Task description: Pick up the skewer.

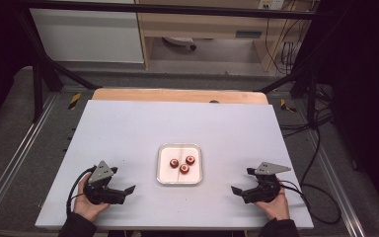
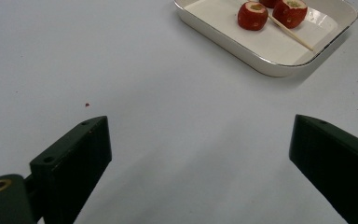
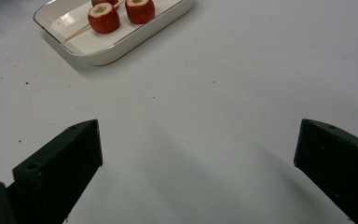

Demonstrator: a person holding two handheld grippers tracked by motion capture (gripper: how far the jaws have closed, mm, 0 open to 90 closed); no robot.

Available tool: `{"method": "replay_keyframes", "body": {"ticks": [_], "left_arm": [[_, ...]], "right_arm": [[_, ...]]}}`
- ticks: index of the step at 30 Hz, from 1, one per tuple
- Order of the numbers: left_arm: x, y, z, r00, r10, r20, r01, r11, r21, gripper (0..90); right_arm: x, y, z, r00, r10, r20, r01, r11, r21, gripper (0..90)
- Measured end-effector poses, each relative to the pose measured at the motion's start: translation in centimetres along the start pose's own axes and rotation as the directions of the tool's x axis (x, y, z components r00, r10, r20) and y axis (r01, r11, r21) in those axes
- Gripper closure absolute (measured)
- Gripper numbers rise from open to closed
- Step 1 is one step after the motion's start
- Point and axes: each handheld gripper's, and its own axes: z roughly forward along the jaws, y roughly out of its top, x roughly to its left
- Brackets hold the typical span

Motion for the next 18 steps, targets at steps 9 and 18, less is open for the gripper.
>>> {"method": "replay_keyframes", "body": {"ticks": [9, 18], "left_arm": [[-0.5, 0.5, 0.7, 1.0000, -0.001, 0.000, 0.001, 0.9999, 0.013, 5.8], [-1.1, 1.3, 1.1, 0.9999, -0.013, -0.010, 0.014, 0.9998, 0.013, 6.0]], "right_arm": [[0.0, 0.0, 0.1, 1.0000, 0.000, 0.001, 0.000, 1.000, 0.005, 1.2], [0.0, 0.0, 0.1, 1.0000, 0.003, -0.001, -0.003, 1.000, 0.001, 1.1]]}}
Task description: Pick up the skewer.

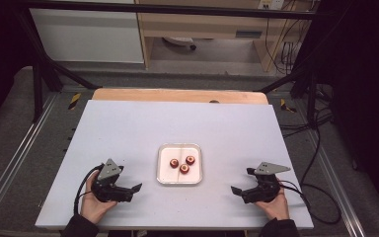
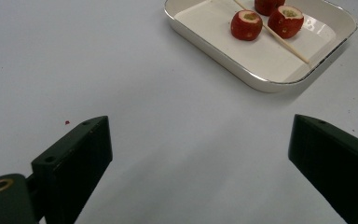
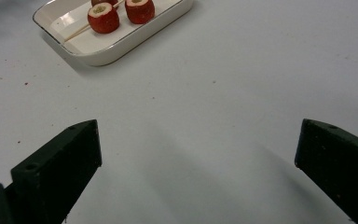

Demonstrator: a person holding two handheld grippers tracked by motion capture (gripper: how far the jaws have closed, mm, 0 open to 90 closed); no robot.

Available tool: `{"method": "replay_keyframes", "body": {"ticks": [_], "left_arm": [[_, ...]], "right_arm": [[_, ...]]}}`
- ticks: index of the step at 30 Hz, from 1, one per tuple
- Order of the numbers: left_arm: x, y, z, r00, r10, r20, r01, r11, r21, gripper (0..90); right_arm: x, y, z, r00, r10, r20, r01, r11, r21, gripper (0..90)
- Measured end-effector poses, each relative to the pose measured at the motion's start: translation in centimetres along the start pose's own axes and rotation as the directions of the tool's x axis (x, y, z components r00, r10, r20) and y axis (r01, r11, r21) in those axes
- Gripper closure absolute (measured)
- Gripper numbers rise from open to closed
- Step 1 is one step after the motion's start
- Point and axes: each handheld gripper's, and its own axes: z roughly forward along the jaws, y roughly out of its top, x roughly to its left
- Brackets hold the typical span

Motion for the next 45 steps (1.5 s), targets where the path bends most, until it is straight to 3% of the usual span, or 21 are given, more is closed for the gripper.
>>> {"method": "replay_keyframes", "body": {"ticks": [9, 15, 21, 29, 34, 37, 41, 45], "left_arm": [[-0.9, 1.3, 0.5, 0.9999, -0.009, -0.009, 0.009, 0.9999, 0.006, 6.1], [-1.7, 2.8, 1.2, 0.9994, -0.034, -0.007, 0.034, 0.9994, -0.003, 7.8], [-3.1, 4.4, 2.2, 0.9994, -0.035, -0.001, 0.035, 0.9994, 0.004, 10.7], [-4.8, 6.6, 3.8, 0.9990, -0.045, -0.001, 0.045, 0.9989, 0.009, 17.7], [-5.9, 7.5, 5.1, 0.9989, -0.036, -0.032, 0.037, 0.9990, 0.027, 24.2], [-6.4, 8.0, 6.0, 0.9974, -0.066, -0.028, 0.067, 0.9973, 0.029, 28.8], [-7.3, 8.2, 7.1, 0.9948, -0.081, -0.061, 0.084, 0.9950, 0.054, 34.8], [-8.0, 7.8, 8.0, 0.9916, -0.110, -0.068, 0.115, 0.9911, 0.067, 41.0]], "right_arm": [[0.0, 0.0, 0.0, 1.0000, 0.005, 0.007, -0.005, 1.000, 0.003, 1.1], [0.0, 0.0, 0.0, 0.9999, 0.007, 0.011, -0.007, 1.000, 0.002, 1.3], [0.0, 0.0, 0.0, 0.9999, 0.006, 0.014, -0.006, 1.000, 0.005, 1.3], [0.0, 0.0, 0.0, 0.9999, 0.007, 0.014, -0.008, 1.000, 0.005, 1.4], [0.0, 0.0, 0.0, 0.9999, 0.007, 0.015, -0.007, 1.000, 0.005, 1.4], [0.0, 0.0, 0.0, 0.9999, 0.006, 0.014, -0.006, 1.000, 0.006, 1.6], [0.0, 0.0, 0.0, 0.9999, 0.006, 0.015, -0.006, 1.000, 0.008, 1.6], [0.0, 0.0, 0.0, 0.9999, 0.004, 0.015, -0.004, 1.000, 0.005, 1.6]]}}
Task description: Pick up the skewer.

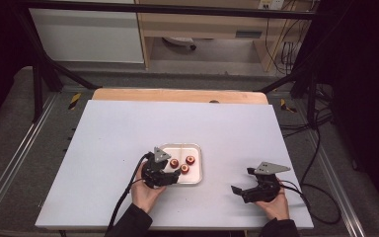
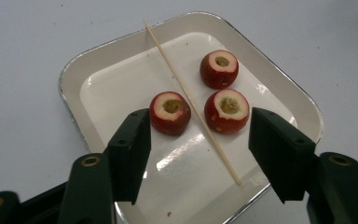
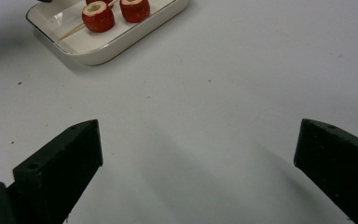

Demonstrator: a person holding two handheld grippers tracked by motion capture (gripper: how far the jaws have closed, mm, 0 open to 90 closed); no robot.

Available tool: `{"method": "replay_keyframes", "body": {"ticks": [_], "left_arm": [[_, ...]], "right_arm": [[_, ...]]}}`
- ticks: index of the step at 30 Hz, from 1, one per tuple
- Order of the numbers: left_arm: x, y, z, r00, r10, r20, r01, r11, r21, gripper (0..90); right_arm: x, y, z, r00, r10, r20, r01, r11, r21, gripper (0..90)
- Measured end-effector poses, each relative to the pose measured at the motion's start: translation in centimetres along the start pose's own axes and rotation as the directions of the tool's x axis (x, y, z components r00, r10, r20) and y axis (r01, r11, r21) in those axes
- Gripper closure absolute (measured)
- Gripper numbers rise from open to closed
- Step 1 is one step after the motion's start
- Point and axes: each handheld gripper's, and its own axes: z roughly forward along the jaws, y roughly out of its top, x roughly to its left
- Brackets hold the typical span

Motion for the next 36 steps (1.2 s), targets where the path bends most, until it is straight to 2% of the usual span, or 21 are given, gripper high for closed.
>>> {"method": "replay_keyframes", "body": {"ticks": [3, 4, 6, 10, 14, 20, 29, 33, 36], "left_arm": [[-0.5, -0.3, 0.7, 0.9994, 0.019, -0.027, -0.018, 0.9993, 0.033, 46.1], [-0.8, -0.6, 1.0, 0.9992, 0.016, -0.036, -0.014, 0.9991, 0.041, 52.4], [-0.9, -0.7, 1.2, 0.9992, 0.007, -0.039, -0.005, 0.9993, 0.038, 58.3], [-1.3, -0.9, 1.7, 0.9992, -0.022, -0.033, 0.023, 0.9994, 0.027, 63.7], [-1.8, -1.0, 1.9, 0.9980, -0.026, -0.058, 0.026, 0.9996, 0.011, 71.9], [-2.1, -1.1, 2.0, 0.9965, -0.043, -0.072, 0.043, 0.9990, -0.011, 78.3], [-2.4, -1.5, 2.6, 0.9949, -0.044, -0.091, 0.044, 0.9990, -0.005, 80.3], [-2.6, -1.6, 2.6, 0.9933, -0.049, -0.104, 0.047, 0.9987, -0.020, 80.4], [-2.7, -1.8, 2.7, 0.9904, -0.065, -0.122, 0.061, 0.9976, -0.033, 83.6]], "right_arm": [[0.0, 0.0, 0.0, 1.0000, -0.001, 0.001, 0.001, 1.000, 0.001, 1.7], [0.0, 0.0, 0.0, 1.0000, -0.002, 0.000, 0.002, 1.000, 0.001, 1.7], [0.0, 0.0, 0.0, 1.0000, -0.002, 0.001, 0.002, 1.000, 0.004, 1.7], [0.0, 0.0, 0.1, 1.0000, -0.003, 0.002, 0.003, 1.000, 0.005, 1.7], [0.0, 0.0, 0.1, 1.0000, -0.003, 0.001, 0.003, 1.000, 0.005, 1.8], [0.0, 0.0, 0.1, 1.0000, -0.005, 0.002, 0.005, 1.000, 0.004, 1.8], [0.0, 0.0, 0.1, 1.0000, -0.004, 0.002, 0.004, 1.000, 0.007, 1.8], [0.0, 0.0, 0.1, 1.0000, -0.005, 0.002, 0.005, 1.000, 0.006, 1.8], [0.0, 0.0, 0.1, 1.0000, -0.007, 0.003, 0.007, 1.000, 0.006, 1.8]]}}
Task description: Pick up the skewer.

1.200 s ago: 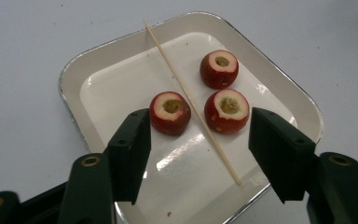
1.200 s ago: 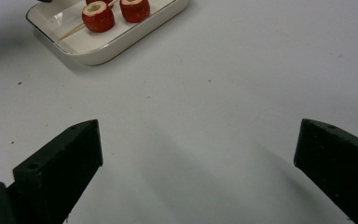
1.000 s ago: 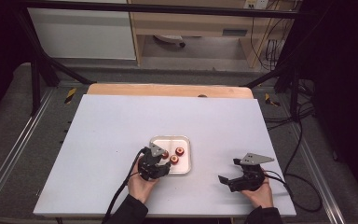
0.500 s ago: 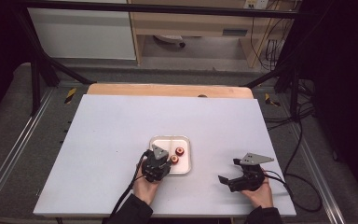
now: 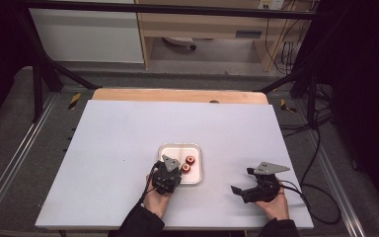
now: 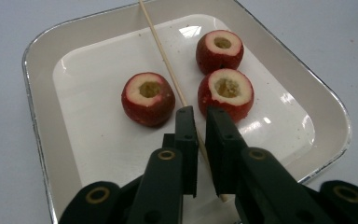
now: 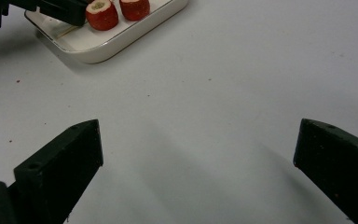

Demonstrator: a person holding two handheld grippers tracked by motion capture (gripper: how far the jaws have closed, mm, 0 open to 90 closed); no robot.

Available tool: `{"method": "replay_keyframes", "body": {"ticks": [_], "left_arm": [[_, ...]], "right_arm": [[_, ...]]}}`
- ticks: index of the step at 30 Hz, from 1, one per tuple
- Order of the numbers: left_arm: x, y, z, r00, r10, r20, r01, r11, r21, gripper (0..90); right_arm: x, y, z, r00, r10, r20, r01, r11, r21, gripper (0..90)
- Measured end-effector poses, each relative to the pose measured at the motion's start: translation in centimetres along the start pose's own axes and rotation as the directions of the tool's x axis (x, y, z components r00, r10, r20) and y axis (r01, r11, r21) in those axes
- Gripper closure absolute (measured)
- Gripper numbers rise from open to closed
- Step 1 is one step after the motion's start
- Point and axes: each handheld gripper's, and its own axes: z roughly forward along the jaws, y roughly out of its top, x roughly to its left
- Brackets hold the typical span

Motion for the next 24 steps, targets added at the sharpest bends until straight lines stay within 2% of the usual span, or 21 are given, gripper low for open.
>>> {"method": "replay_keyframes", "body": {"ticks": [9, 10, 13, 24], "left_arm": [[0.0, -0.3, 0.0, 0.9982, -0.059, -0.015, 0.058, 0.9980, -0.026, 88.2], [0.0, -0.4, -0.1, 0.9980, -0.058, -0.027, 0.057, 0.9978, -0.035, 88.4], [0.2, -0.5, -0.3, 0.9979, -0.060, -0.024, 0.058, 0.9969, -0.053, 88.5], [1.4, -0.5, -2.0, 0.9986, -0.048, 0.022, 0.050, 0.9920, -0.116, 88.6]], "right_arm": [[0.1, 0.0, 0.0, 1.0000, 0.002, -0.001, -0.002, 1.000, 0.003, 1.9], [0.1, 0.0, 0.0, 1.0000, 0.002, -0.001, -0.002, 1.000, 0.004, 1.9], [0.0, 0.0, 0.0, 1.0000, 0.002, -0.001, -0.002, 1.000, 0.003, 2.0], [0.1, 0.0, 0.0, 1.0000, -0.001, -0.002, 0.001, 1.000, 0.000, 2.6]]}}
